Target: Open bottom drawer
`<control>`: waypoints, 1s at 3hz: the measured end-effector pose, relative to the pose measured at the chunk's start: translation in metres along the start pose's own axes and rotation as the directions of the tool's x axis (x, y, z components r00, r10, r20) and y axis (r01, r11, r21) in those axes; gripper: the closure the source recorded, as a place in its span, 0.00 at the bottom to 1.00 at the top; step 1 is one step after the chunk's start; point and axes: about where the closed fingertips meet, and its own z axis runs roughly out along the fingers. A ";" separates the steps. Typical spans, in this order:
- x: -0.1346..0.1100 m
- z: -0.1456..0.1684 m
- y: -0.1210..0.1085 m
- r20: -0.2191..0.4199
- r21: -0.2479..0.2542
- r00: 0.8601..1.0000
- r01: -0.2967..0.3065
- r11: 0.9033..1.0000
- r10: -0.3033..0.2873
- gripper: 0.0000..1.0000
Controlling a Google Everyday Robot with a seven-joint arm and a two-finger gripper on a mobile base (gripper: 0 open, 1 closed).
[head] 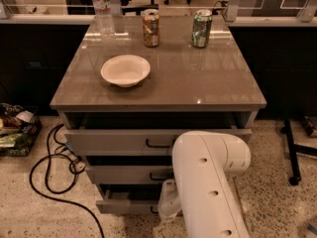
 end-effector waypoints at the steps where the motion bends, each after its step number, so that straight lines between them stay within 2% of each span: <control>1: -0.001 0.000 0.001 -0.003 0.000 1.000 0.000 1.000 0.000 1.00; 3: -0.002 -0.003 0.005 -0.009 0.004 1.000 -0.002 1.000 0.002 1.00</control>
Offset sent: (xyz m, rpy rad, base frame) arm -0.0585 0.0093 0.0291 -0.0545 -0.0599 -0.0276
